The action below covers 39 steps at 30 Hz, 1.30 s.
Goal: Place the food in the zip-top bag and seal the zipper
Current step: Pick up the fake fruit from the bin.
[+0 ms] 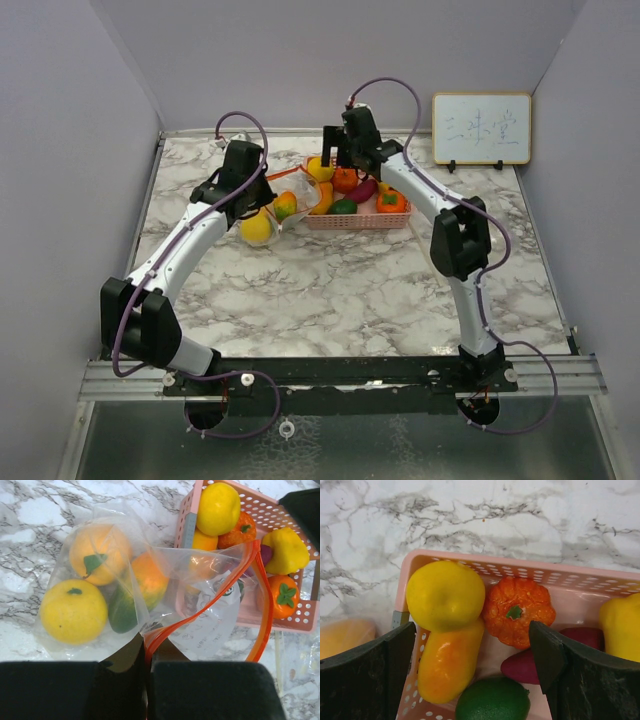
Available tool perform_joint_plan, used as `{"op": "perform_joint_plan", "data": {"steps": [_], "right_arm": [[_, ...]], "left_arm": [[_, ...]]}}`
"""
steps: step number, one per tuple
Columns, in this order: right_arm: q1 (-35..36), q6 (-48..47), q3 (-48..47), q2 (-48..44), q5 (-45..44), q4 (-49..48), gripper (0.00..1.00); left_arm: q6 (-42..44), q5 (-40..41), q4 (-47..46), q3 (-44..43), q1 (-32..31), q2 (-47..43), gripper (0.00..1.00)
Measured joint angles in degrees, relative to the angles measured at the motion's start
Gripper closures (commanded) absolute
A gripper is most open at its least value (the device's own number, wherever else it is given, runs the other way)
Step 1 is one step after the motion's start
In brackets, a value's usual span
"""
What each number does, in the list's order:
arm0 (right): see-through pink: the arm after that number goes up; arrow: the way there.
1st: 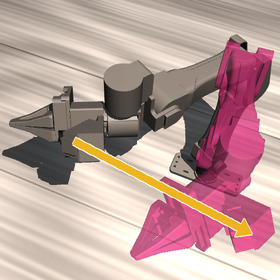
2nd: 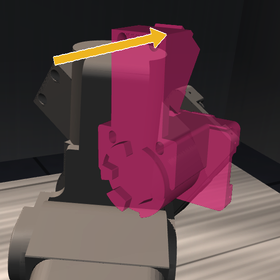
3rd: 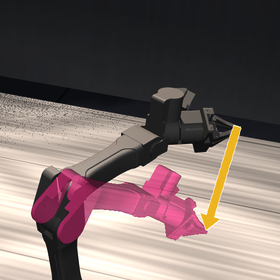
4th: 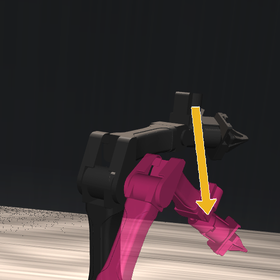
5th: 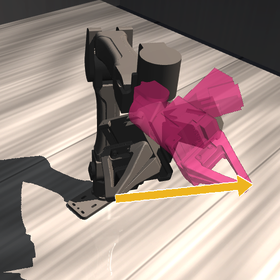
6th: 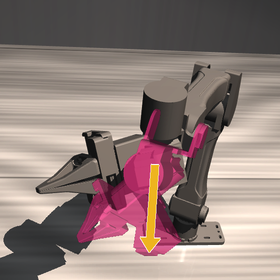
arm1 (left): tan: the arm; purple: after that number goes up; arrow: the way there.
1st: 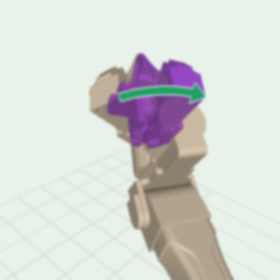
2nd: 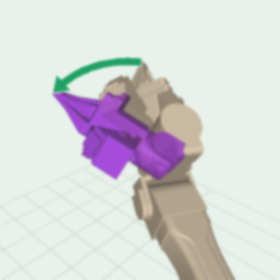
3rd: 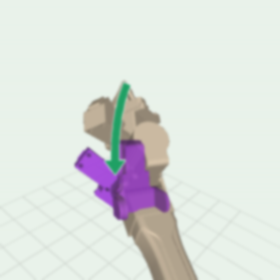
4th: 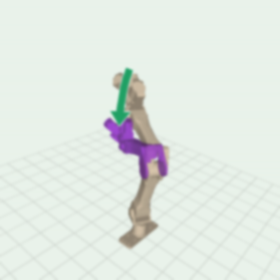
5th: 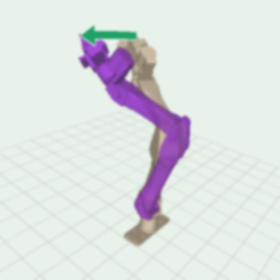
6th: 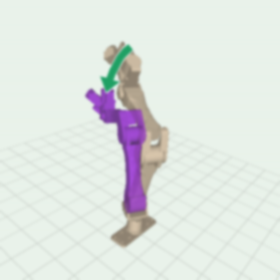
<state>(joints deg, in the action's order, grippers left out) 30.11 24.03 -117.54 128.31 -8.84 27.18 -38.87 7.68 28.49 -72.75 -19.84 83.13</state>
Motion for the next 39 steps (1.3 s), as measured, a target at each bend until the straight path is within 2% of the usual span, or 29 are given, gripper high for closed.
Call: {"op": "perform_joint_plan", "data": {"steps": [8,13,19,23,26,28,31,39], "right_arm": [[0.6,-0.9,0.1,3.4,4.6,-5.1,0.06],[0.7,-0.8,-4.0,7.3,5.9,-7.6,0.06],[0.7,0.3,-4.9,11.1,6.3,-8.0,0.11],[0.6,0.8,-5.2,11.6,6.9,-8.8,0.23],[0.6,1.2,-5.2,11.7,7.1,-9.1,0.50],[0.6,1.2,-5.2,11.7,7.4,-9.1,0.60],[0.4,1.3,-5.2,11.7,8.3,-9.0,0.65],[-0.6,1.1,-3.0,9.0,11.2,-9.1,0.67]], "left_arm": [[0.0,1.7,1.5,0.0,1.0,-1.6,1.00],[0.0,1.9,2.2,0.0,1.5,-1.6,1.00],[0.0,1.9,2.8,0.1,2.0,-1.6,1.00],[0.0,1.9,3.0,0.3,2.3,-1.8,1.00],[0.0,1.9,3.1,0.5,2.5,-2.3,1.00],[0.0,1.9,3.1,0.6,2.6,-2.4,1.00],[0.0,1.9,3.1,1.0,2.6,-2.5,1.00],[0.0,1.9,2.7,1.4,2.6,-2.5,1.00]]}}
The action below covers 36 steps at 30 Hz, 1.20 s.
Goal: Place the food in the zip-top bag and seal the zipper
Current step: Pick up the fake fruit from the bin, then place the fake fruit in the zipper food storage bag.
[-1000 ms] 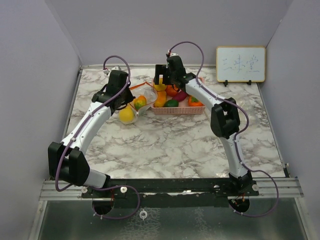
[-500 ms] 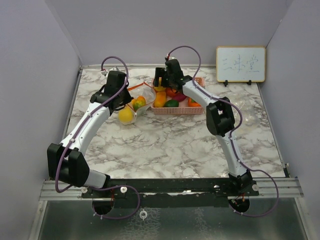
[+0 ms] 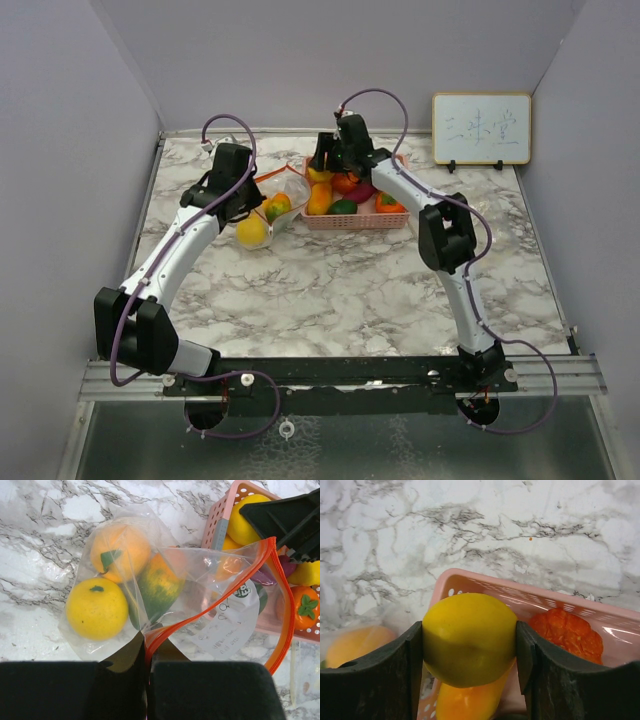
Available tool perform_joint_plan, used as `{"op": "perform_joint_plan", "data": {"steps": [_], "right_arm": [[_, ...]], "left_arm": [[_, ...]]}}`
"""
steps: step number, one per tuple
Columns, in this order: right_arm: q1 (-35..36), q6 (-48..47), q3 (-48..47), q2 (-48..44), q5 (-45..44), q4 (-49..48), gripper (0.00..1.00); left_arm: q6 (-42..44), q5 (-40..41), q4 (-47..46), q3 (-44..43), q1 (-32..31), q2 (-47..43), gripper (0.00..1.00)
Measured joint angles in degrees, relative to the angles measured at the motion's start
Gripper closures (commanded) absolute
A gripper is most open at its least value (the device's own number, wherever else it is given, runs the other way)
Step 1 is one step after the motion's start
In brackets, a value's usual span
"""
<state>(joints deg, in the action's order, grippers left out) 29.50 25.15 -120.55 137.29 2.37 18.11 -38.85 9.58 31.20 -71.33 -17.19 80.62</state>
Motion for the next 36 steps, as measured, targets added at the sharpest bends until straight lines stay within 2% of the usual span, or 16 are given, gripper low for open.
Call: {"op": "perform_joint_plan", "data": {"steps": [8,14,19,25,30,31,36], "right_arm": [[-0.6,-1.4,4.9,-14.8,6.9,-0.1,0.67],[0.0,-1.4,15.1,-29.9,16.9,-3.4,0.67],[3.7,-1.0,22.1,-34.6,21.0,-4.5,0.65],[8.2,-1.1,23.4,-30.8,21.0,-3.5,0.48],[9.2,-1.5,20.2,-26.3,18.2,-0.9,0.03],[9.2,-1.7,20.2,-26.3,17.4,0.0,0.00],[9.0,-3.8,19.3,-26.8,11.1,2.2,0.00]], "left_arm": [[0.0,-0.1,-0.9,0.8,0.0,0.0,1.00],[0.2,-0.3,-1.4,0.7,0.1,0.3,1.00],[0.2,-1.3,-2.3,0.7,0.2,1.2,1.00],[-0.2,-3.0,-3.1,0.7,0.2,2.1,1.00],[-0.5,-4.2,-3.7,0.7,0.2,2.3,1.00],[-0.5,-4.3,-3.7,0.7,0.2,2.4,1.00],[-0.5,-4.3,-3.7,0.7,0.2,2.4,1.00]]}}
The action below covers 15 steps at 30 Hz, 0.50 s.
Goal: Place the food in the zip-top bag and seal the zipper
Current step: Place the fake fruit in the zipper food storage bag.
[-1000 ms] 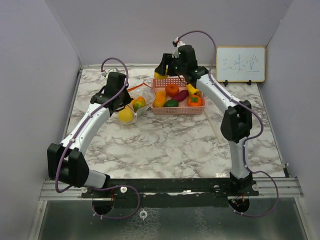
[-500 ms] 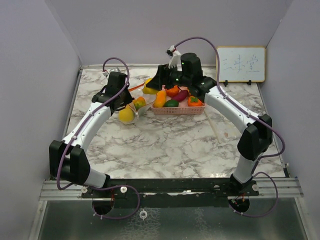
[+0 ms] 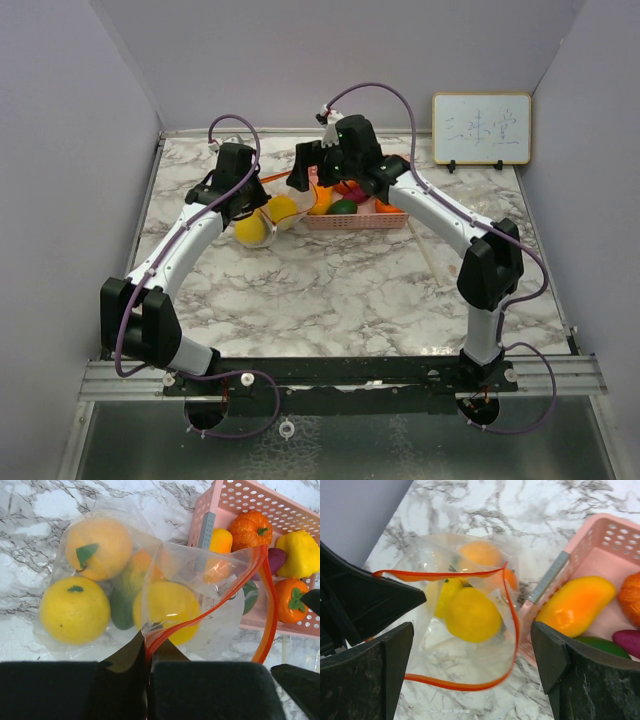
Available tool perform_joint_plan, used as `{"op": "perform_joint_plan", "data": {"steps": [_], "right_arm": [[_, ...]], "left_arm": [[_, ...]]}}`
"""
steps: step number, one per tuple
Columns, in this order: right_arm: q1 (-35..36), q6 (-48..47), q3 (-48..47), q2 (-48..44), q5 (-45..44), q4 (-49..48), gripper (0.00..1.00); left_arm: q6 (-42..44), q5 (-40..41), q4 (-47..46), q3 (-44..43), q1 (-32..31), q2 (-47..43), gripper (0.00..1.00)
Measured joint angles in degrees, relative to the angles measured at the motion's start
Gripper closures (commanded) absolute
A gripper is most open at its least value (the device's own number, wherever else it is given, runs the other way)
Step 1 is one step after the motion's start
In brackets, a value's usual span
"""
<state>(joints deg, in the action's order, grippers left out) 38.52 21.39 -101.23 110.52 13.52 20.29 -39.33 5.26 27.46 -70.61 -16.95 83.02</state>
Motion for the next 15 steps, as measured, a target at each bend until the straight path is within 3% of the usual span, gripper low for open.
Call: {"op": "perform_joint_plan", "data": {"steps": [8,15], "right_arm": [[-2.0,-1.4,-4.0,-1.7,-11.9,4.7,0.00],[-9.4,-1.5,-11.3,2.4,-26.9,13.9,0.00]], "left_arm": [[0.0,-0.2,0.0,0.0,0.0,0.4,1.00],[0.0,-0.4,0.0,0.0,0.0,0.4,1.00]]}}
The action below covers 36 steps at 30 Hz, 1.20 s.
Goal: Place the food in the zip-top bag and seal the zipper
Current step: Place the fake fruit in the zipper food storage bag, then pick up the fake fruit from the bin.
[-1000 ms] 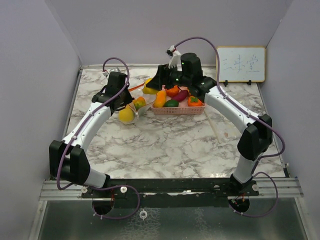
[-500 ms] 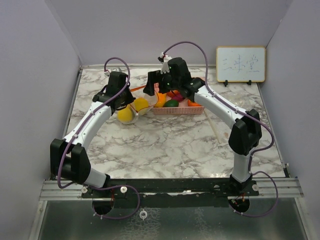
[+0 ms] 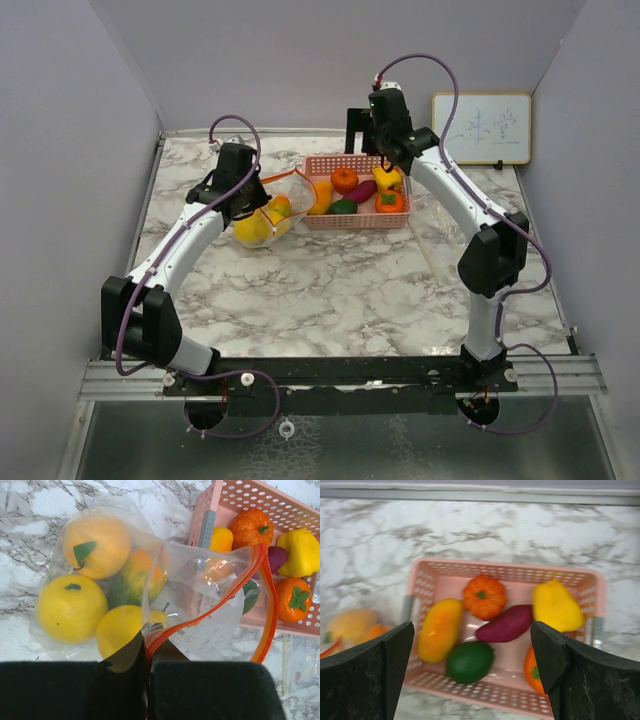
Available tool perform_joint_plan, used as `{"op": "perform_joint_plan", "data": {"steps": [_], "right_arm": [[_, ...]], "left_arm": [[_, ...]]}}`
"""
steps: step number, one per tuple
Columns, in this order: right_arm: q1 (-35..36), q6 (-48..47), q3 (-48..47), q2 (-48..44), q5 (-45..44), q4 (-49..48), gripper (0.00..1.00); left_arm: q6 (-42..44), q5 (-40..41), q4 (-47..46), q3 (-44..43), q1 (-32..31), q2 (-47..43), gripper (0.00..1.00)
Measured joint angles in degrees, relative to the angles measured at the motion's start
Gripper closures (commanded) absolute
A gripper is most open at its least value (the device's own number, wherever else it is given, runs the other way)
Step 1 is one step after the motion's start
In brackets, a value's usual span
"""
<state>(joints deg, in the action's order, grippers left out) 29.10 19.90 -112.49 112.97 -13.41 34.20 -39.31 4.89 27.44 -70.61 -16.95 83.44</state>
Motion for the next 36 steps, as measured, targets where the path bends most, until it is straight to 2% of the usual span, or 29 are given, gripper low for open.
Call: {"op": "perform_joint_plan", "data": {"steps": [5,13,17,23,29,36], "right_arm": [[-2.8,-5.6,0.2,7.1,-7.7,2.2,0.00],[-3.3,-11.7,2.0,13.5,-13.9,2.7,0.01],[-4.9,-13.0,1.9,14.3,-14.5,2.4,0.10],[-6.4,-14.2,-0.2,16.9,-14.3,0.7,0.13],[-6.5,-14.7,-0.6,17.4,-13.6,-0.2,0.21],[-6.6,-14.7,0.2,16.9,-12.9,-1.5,0.21]], "left_arm": [[0.0,-0.1,0.0,0.0,0.0,0.0,1.00],[0.3,-0.1,0.1,0.0,0.3,0.0,1.00],[0.4,-0.1,0.2,0.0,0.6,0.0,1.00],[0.5,-0.1,0.3,-0.1,1.1,0.1,1.00],[0.4,-0.1,0.5,-0.1,1.5,0.4,1.00],[0.4,-0.2,0.5,-0.1,1.9,0.8,1.00]]}}
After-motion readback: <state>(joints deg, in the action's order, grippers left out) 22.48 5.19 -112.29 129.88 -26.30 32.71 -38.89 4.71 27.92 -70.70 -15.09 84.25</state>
